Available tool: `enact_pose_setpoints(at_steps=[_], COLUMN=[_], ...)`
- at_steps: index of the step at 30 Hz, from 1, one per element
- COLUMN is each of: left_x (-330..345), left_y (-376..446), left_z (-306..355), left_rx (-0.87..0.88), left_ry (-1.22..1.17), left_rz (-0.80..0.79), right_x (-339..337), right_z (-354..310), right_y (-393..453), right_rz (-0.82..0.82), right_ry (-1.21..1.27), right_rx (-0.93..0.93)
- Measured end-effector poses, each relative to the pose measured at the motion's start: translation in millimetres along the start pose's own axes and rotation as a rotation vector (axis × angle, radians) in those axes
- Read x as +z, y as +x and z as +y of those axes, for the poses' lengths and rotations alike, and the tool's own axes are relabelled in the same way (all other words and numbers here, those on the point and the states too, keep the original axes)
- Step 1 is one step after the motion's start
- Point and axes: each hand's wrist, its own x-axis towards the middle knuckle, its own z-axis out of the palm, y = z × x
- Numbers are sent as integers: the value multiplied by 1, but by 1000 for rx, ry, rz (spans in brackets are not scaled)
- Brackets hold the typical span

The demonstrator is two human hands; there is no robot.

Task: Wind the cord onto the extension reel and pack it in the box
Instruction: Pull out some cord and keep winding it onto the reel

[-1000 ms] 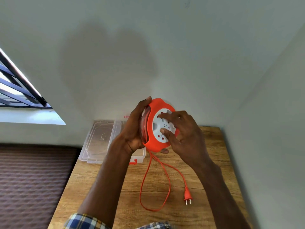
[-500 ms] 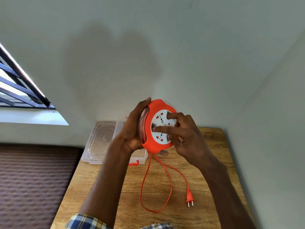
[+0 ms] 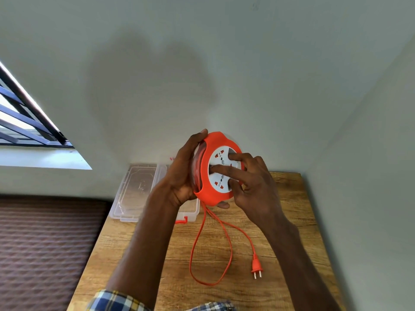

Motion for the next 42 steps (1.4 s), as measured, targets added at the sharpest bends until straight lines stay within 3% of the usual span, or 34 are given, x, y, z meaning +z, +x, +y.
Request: enact_pose_setpoints(at_steps=[4,10,13,17,20,25,32,38,42], left_x=[6,17,17,16,12,1,5,7,1], left_y=[0,-3,-4,-4,-2,0,0,0,1], left_z=[1,0,-2,-1,0,-2,-2,0,-4], left_rx=[8,22,32,14,6,-19,-16,-18,-14], left_ry=[19,61,48,2,-39,-60,-2,10,-31], left_rz=[-10,-36,-23,-66,-91,-92,-57,-55,-48], right_x=[1,15,10,-3,-10,-13,-7,9,10], right_z=[2,-16,-12,-2,8,12,0,-20,-20], right_y=[-2,1,2,1,2,-1,0,-2,0], right_rz=[29,228,195,225,92,-115,-2,187,162], right_ry=[0,298,176,122,121,32,-142,254,118], right_rx=[69,487,434,228,42,-40,46,453,378])
